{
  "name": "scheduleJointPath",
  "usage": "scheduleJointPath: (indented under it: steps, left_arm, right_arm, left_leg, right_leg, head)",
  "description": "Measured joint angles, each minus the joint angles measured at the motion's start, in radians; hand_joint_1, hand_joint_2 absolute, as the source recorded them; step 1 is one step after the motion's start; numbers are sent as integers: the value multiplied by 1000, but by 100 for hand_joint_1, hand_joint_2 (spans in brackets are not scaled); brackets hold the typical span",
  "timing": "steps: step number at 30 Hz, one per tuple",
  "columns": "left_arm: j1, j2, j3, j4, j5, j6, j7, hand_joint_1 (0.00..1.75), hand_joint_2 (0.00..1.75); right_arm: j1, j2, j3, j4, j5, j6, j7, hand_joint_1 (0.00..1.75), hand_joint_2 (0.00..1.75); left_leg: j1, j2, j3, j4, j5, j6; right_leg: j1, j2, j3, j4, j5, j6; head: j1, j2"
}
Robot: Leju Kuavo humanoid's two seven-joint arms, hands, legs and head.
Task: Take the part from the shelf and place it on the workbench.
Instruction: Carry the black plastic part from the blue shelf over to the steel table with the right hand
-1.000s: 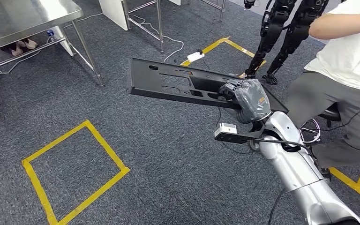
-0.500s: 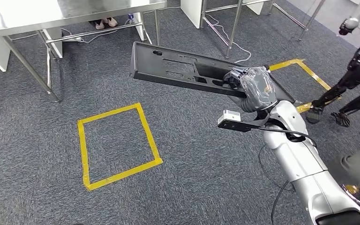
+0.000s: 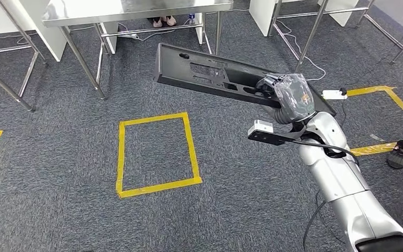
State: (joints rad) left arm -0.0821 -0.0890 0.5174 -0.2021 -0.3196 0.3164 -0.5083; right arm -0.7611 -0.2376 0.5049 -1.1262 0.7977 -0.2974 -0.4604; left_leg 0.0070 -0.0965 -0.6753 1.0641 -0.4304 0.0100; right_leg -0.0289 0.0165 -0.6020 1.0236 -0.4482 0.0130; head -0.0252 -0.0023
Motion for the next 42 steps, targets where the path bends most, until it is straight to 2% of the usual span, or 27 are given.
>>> scheduleJointPath:
  steps: [2, 4, 5, 7, 9, 11, 13, 14, 15, 17, 19, 20, 21, 23, 24, 25, 27, 28, 30, 32, 34, 35, 36, 37, 39, 40, 42]
  left_arm:
    - [-4, -1, 2, 0, 1, 2, -22, 0, 0]
    - [-6, -1, 6, 0, 4, 5, -42, 0, 0]
    - [-5, -2, 8, 0, 6, 6, -48, 0, 0]
    - [-5, -1, 13, -1, 13, 9, -62, 0, 0]
    - [-6, 0, 20, -1, 18, 13, -81, 0, 0]
    - [-6, -1, 26, -2, 21, 19, -97, 0, 0]
    - [-6, -3, 31, -2, 24, 22, -103, 0, 0]
    - [-5, -4, 34, -1, 25, 21, -103, 0, 0]
    - [-5, -6, 37, -1, 25, 21, -102, 0, 0]
    - [-6, -8, 39, -1, 25, 21, -99, 0, 0]
    - [-6, -8, 40, -1, 25, 20, -93, 0, 0]
    - [-6, -9, 40, -1, 24, 20, -90, 0, 0]
    - [-5, -9, 40, -1, 23, 20, -87, 0, 0]
    - [-4, -10, 40, -1, 19, 17, -83, 0, 0]
    - [-5, -10, 40, -1, 17, 15, -80, 0, 0]
    - [-4, -10, 40, -1, 16, 13, -77, 0, 0]
    - [-1, -10, 40, -1, 15, 10, -71, 0, 0]
    - [1, -9, 40, -1, 15, 10, -69, 0, 0]
    - [2, -8, 40, -1, 14, 9, -69, 0, 0]
    - [0, -9, 40, -1, 14, 9, -69, 0, 0]
    - [-2, -9, 40, -1, 14, 8, -66, 0, 0]
    - [-2, -9, 40, -1, 12, 8, -63, 0, 0]
    - [-2, -9, 40, -1, 10, 7, -59, 0, 0]
    - [-2, -8, 40, -1, 8, 6, -54, 0, 0]
    - [-4, -6, 40, -1, 1, 2, -45, 0, 0]
    - [-5, -5, 40, -1, -1, -3, -40, 0, 0]
    - [-6, -5, 39, -1, -6, -19, -26, 0, 0]
  right_arm:
    - [1, -1, -6, -1, -1, 1, 0, 166, 175]
    - [5, -2, -9, 0, -2, 4, 0, 166, 175]
    - [6, -2, -9, 0, -2, 6, -1, 166, 175]
    - [7, -1, -9, 0, -2, 9, -4, 166, 175]
    - [3, 2, -10, 1, -2, 10, -8, 166, 175]
    - [-6, 4, -11, 4, -2, 12, -11, 166, 175]
    - [-15, 12, -10, 10, -2, 14, -13, 166, 175]
    - [-19, 16, -9, 12, -1, 15, -14, 166, 175]
    - [-22, 19, -9, 14, -1, 16, -17, 166, 175]
    - [-25, 19, -9, 21, -1, 18, -22, 166, 175]
    - [-24, 17, -9, 31, -1, 20, -24, 166, 175]
    - [-22, 16, -9, 36, 0, 21, -24, 166, 175]
    - [-22, 16, -9, 40, 0, 22, -24, 166, 175]
    - [-24, 16, -9, 45, -1, 22, -24, 166, 175]
    - [-25, 16, -9, 47, -2, 21, -23, 166, 175]
    - [-26, 16, -9, 48, -3, 20, -22, 166, 175]
    - [-26, 17, -9, 49, -5, 18, -19, 166, 175]
    - [-26, 19, -9, 49, -5, 18, -18, 166, 175]
    - [-26, 22, -10, 49, -6, 17, -16, 166, 175]
    - [-27, 23, -10, 49, -7, 16, -16, 166, 175]
    - [-24, 23, -11, 50, -7, 13, -15, 166, 175]
    - [-22, 23, -11, 50, -6, 12, -14, 166, 175]
    - [-19, 23, -11, 51, -3, 10, -12, 166, 175]
    - [-17, 23, -11, 51, 0, 8, -10, 166, 175]
    - [-15, 23, -11, 50, 8, 3, -6, 166, 175]
    - [-15, 22, -11, 50, 10, 1, -4, 166, 175]
    - [-14, 20, -14, 50, 11, -2, 2, 166, 175]
  left_leg:
    - [0, 72, -55, 115, -60, -10]
    - [5, 92, -115, 232, -104, -15]
    - [7, 94, -124, 250, -102, -16]
    - [7, 109, -82, 167, -51, -15]
    - [1, 163, -6, 32, 0, -5]
    - [-6, 187, 26, -27, 11, 6]
    - [-7, 158, 25, -34, 14, 17]
    - [-5, 144, 28, -39, 17, 23]
    - [-3, 131, 32, -44, 21, 31]
    - [0, 103, 35, -49, 26, 40]
    - [1, 69, 35, -49, 25, 43]
    - [1, 52, 35, -48, 25, 43]
    - [2, 35, 36, -48, 25, 43]
    - [3, 6, 36, -46, 24, 40]
    - [2, -6, 35, -43, 23, 36]
    - [0, -15, 34, -41, 22, 32]
    - [-1, -27, 30, -41, 22, 22]
    - [0, -26, 29, -42, 21, 17]
    - [0, 12, 19, -21, 4, 5]
    - [0, 68, -23, 74, -49, -5]
    - [5, 88, -87, 205, -103, -11]
    - [7, 90, -107, 239, -108, -13]
    - [8, 91, -107, 233, -94, -13]
    - [9, 93, -86, 189, -64, -12]
    - [8, 101, -15, 50, -4, -6]
    - [6, 104, 12, -1, 12, -2]
    - [2, 105, 31, -37, 16, -2]
  right_leg:
    - [3, -22, 4, -2, -3, -14]
    - [7, -47, 6, -2, -6, -20]
    - [7, -60, 7, -2, -8, -21]
    - [8, -84, 12, -1, -11, -20]
    - [14, -105, 19, -1, -19, -13]
    - [24, -127, 27, -2, -26, -3]
    - [30, -148, 31, -4, -32, 8]
    - [29, -138, 30, 3, -38, 12]
    - [28, -114, 20, 27, -52, 14]
    - [21, -50, -29, 137, -101, 10]
    - [18, -24, -95, 263, -143, 10]
    - [17, -21, -113, 288, -144, 16]
    - [16, -19, -110, 271, -127, 24]
    - [9, -8, -60, 138, -61, 41]
    - [8, 0, -33, 70, -32, 43]
    - [8, 5, -13, 23, -15, 41]
    - [14, 6, -3, 2, -8, 26]
    - [12, 3, -1, 1, -6, 18]
    - [7, -2, 4, -2, -3, 2]
    - [7, -7, 10, -5, -4, -14]
    - [9, -12, 12, -4, -6, -21]
    - [10, -15, 13, -4, -7, -22]
    - [10, -17, 14, -4, -8, -22]
    - [10, -19, 16, -4, -9, -21]
    - [13, -21, 19, -4, -13, -18]
    - [16, -22, 19, -3, -15, -14]
    - [28, -23, 18, -1, -20, -13]
  head:
    - [-7, 0]
    - [-7, 0]
    - [-7, 0]
    - [-7, 0]
    - [-8, 0]
    - [-4, 0]
    - [0, 0]
    - [0, 0]
    - [1, 0]
    - [3, 0]
    - [4, 0]
    - [4, 0]
    - [4, 0]
    - [5, 0]
    - [5, 0]
    - [6, 0]
    - [6, 0]
    - [6, 0]
    - [4, 0]
    - [0, 0]
    - [-2, 0]
    - [-2, 0]
    - [-3, 0]
    - [-3, 0]
    - [-3, 0]
    - [-2, 0]
    - [-1, 0]
